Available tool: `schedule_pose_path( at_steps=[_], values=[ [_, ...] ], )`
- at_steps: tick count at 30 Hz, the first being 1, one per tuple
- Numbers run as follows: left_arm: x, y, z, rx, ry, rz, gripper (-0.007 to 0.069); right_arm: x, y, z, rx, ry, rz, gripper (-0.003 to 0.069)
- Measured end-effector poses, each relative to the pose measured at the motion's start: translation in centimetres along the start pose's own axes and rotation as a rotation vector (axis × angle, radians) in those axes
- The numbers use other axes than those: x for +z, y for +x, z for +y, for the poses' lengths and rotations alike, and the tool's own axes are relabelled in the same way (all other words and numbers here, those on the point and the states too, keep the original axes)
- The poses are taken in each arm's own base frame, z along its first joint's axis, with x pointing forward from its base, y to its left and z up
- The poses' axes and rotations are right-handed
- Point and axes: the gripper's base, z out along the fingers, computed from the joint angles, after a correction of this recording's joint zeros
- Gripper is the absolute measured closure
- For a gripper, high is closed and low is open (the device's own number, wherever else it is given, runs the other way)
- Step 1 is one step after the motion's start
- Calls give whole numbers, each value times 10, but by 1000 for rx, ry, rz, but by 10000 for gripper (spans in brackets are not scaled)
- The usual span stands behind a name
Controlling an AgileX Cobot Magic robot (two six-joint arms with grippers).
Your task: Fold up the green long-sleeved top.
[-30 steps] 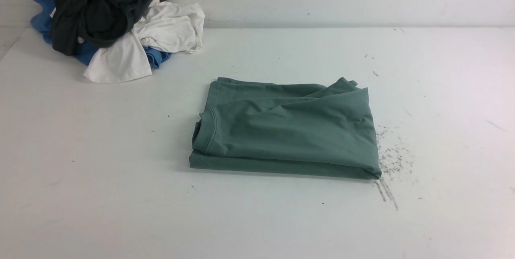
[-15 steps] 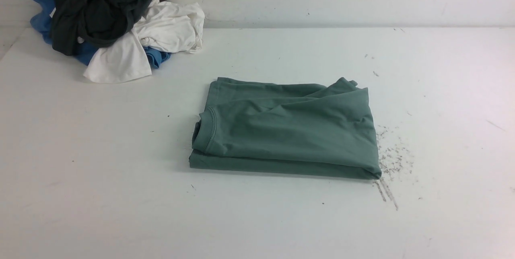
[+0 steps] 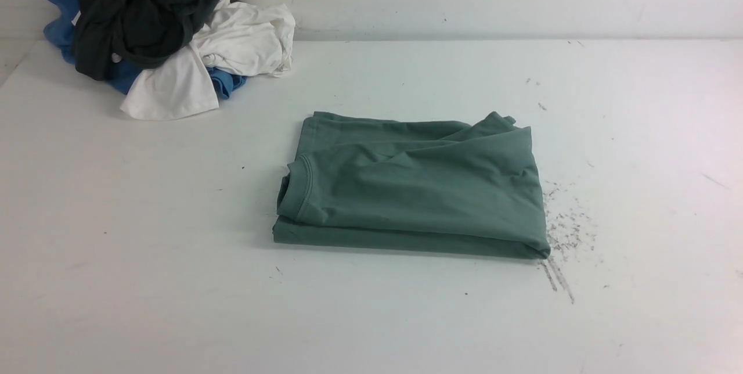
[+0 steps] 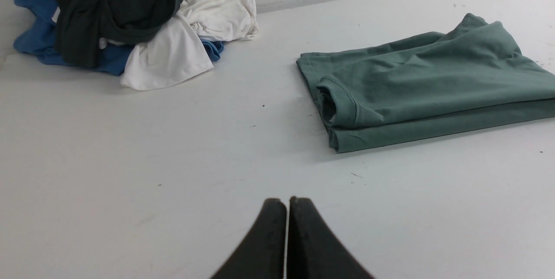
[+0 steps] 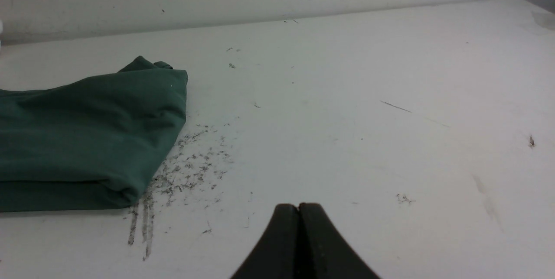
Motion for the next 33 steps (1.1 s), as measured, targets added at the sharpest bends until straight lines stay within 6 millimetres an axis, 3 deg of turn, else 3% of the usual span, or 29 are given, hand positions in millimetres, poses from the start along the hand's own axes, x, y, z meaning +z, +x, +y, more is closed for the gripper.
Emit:
schedule_pose_path(
  at_steps=[7, 13, 16, 19, 25, 33],
  values=[
    [0, -1, 0, 2, -2, -15, 631, 0, 0, 0, 0, 0, 0, 673],
    [17, 4, 2, -11, -97, -145, 631, 0, 0, 0, -1, 0, 0, 673],
    [30, 15, 5, -48, -174, -187, 631, 0, 0, 0, -1, 0, 0, 673],
    [46, 40, 11, -144, -284, -187, 631, 0, 0, 0, -1, 0, 0, 673],
    [62, 81, 16, -161, -350, -72, 631, 0, 0, 0, -1, 0, 0, 673],
    [64, 87, 13, -137, -299, -9, 631, 0, 0, 0, -1, 0, 0, 673]
  ],
)
